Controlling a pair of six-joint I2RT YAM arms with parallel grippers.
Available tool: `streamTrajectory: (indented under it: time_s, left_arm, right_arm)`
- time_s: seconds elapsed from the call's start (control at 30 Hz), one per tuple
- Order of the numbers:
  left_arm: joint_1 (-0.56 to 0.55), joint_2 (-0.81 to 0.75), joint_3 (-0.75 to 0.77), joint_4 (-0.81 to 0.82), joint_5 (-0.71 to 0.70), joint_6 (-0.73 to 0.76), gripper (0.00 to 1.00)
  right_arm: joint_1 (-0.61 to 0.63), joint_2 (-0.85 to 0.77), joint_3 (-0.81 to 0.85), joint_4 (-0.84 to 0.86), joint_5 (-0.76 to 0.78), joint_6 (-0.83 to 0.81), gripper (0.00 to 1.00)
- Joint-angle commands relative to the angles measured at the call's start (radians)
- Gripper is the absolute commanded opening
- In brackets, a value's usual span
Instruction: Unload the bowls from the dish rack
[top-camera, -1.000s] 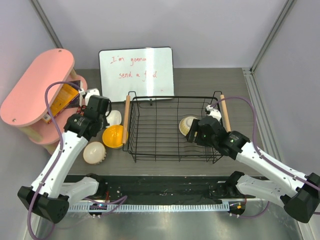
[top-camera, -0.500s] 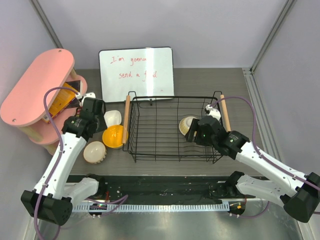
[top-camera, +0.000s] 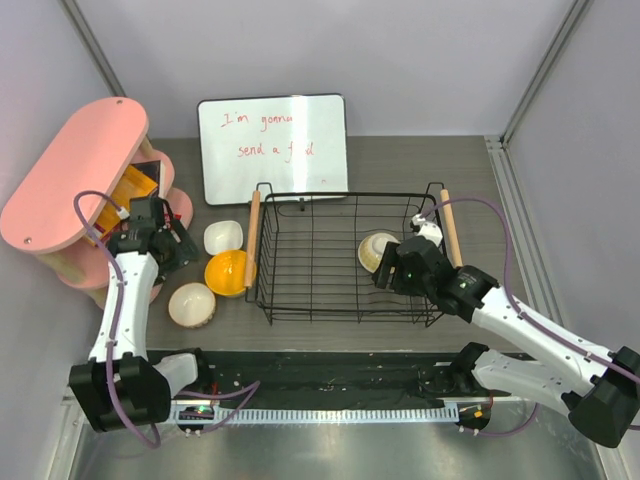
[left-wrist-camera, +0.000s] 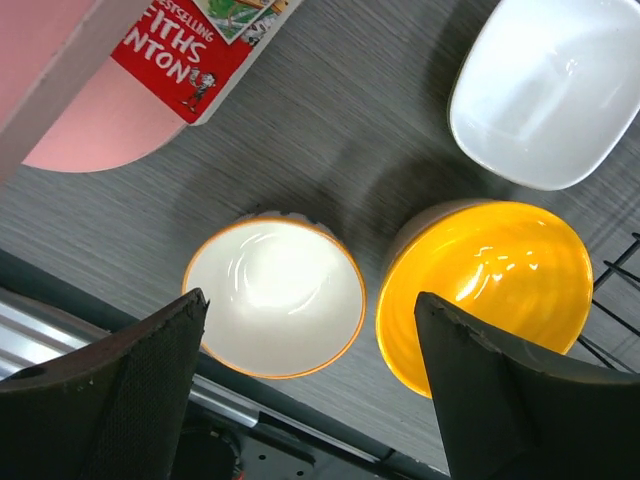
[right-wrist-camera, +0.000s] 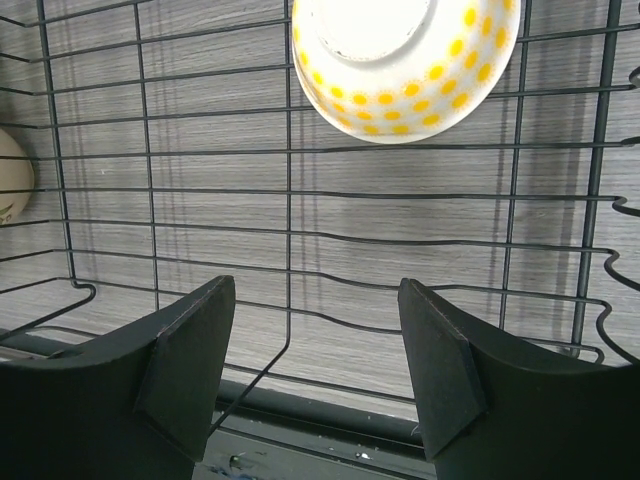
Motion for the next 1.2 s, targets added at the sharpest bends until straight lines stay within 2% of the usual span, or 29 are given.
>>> streamTrajectory:
  time_s: [0.0,0.13,0.23,0.47,0.5,0.67,0.87,1.17]
  left_arm:
    - [0.087,0.031,-0.040,0.021,0.159,-0.052,0.83]
    - [0.093,-0.005,-0.107,0.038,0.149,-0.118,0.82]
    - [0.094,-0.059,-0.159,0.052,0.081,-0.177,0.82]
    - [0.093,-0.096,-0.210,0.072,0.029,-0.321,0.82]
    - [0.093,-0.099,-0.219,0.075,-0.022,-0.338,0.82]
    - [0.093,-0.127,-0.278,0.105,-0.104,-0.422,0.82]
    - [0.093,-0.098,-0.330,0.156,-0.124,-0.412,0.82]
    - [0.105,-0.059,-0.276,0.151,-0.221,-0.360,0.84]
  right_arm:
    - [0.002,-0.025,0.004,0.027,0.012,-0.016,0.72]
    - [-0.003,-0.017,0.008,0.031,0.006,-0.023,0.72]
    - [-0.004,-0.006,0.013,0.033,-0.005,-0.029,0.72]
    - [-0.006,0.015,0.014,0.053,-0.029,-0.023,0.72]
    - [-0.004,0.021,0.024,0.053,-0.034,-0.031,0.72]
    - [-0.006,0.055,0.070,0.028,-0.048,-0.060,0.72]
    - [-0.007,0.089,0.116,0.010,-0.049,-0.069,0.72]
    - [-0.009,0.084,0.110,0.004,-0.058,-0.055,0.72]
